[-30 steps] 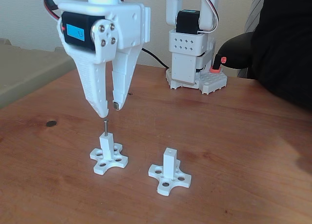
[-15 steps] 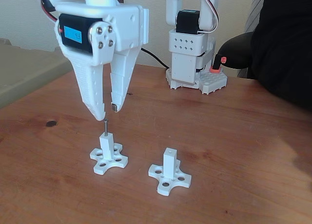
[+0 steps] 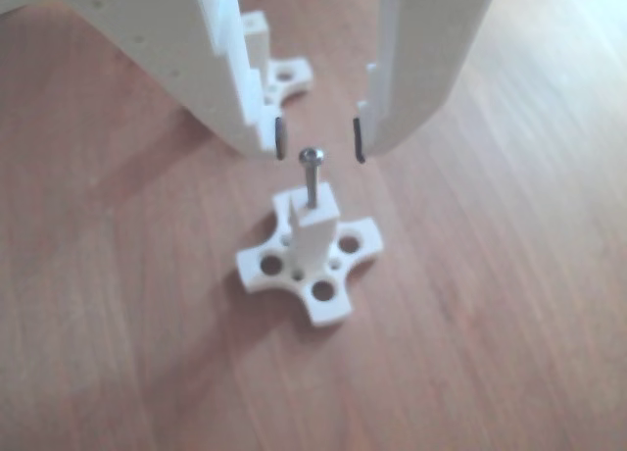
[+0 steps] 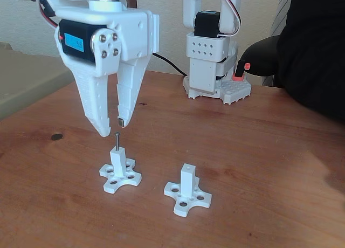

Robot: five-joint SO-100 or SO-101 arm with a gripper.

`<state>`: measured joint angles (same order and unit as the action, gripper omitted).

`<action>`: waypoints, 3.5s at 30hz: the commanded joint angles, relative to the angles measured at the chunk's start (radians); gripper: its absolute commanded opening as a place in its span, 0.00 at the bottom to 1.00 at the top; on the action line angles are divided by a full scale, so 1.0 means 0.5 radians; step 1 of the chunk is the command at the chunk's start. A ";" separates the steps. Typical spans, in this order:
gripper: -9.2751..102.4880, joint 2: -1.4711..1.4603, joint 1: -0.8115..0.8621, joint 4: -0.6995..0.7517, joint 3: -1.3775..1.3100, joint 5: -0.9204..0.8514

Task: Grab the screw and set it in the hole.

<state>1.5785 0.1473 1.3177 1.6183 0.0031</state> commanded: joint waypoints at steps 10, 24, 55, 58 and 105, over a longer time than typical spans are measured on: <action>0.17 0.058 -0.025 0.021 -0.150 -0.031; 0.17 0.058 -0.034 0.031 -0.129 -0.043; 0.17 0.021 -0.031 -0.003 -0.089 -0.061; 0.17 0.015 -0.031 -0.006 -0.089 -0.061; 0.16 -0.089 -0.043 -0.095 -0.080 -0.067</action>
<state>1.5232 0.1411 1.2901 1.6183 -0.0215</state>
